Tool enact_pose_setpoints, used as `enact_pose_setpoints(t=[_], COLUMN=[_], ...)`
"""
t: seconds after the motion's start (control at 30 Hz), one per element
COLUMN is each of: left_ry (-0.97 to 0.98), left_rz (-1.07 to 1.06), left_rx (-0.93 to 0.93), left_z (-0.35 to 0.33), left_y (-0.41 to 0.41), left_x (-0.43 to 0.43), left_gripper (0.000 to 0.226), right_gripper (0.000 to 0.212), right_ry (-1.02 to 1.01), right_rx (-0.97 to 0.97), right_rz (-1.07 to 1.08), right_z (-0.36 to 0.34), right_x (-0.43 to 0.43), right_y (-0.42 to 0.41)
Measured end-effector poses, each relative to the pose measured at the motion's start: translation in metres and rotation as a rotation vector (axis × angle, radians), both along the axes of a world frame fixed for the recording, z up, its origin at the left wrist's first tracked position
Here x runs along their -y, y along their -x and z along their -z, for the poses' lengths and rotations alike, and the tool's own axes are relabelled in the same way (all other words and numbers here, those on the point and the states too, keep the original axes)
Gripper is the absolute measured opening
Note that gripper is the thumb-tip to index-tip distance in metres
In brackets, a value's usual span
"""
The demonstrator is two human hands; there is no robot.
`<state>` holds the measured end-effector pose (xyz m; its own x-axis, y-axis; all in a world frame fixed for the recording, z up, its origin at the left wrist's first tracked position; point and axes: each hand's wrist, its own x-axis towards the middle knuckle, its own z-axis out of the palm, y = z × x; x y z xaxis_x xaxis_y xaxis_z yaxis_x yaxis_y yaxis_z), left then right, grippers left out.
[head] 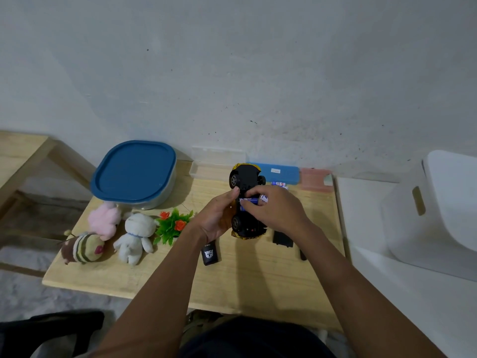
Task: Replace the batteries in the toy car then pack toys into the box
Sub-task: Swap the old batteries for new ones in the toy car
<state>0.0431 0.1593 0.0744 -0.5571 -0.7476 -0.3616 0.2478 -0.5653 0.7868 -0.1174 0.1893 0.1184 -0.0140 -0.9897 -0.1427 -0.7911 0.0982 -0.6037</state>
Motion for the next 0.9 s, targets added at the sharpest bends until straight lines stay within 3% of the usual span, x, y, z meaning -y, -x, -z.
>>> enact_pose_setpoints(t=[0.2, 0.37, 0.6, 0.9], left_ry=[0.029, 0.034, 0.030, 0.003], left_rz=[-0.044, -0.040, -0.009, -0.036], left_rx=[0.011, 0.033, 0.019, 0.007], left_z=[0.005, 0.004, -0.003, -0.014], left_y=[-0.002, -0.001, 0.001, 0.004], left_x=[0.001, 0.002, -0.001, 0.000], left_gripper=[0.071, 0.055, 0.054, 0.056], right_gripper=[0.024, 0.022, 0.010, 0.020], right_ry=[-0.063, -0.085, 0.004, 0.094], right_rx=[0.051, 0.198, 0.312, 0.190], right_rz=[0.031, 0.060, 0.022, -0.198], right_z=[-0.002, 0.002, 0.000, 0.008], right_x=[0.002, 0.004, -0.003, -0.005], right_y=[-0.005, -0.008, -0.003, 0.009])
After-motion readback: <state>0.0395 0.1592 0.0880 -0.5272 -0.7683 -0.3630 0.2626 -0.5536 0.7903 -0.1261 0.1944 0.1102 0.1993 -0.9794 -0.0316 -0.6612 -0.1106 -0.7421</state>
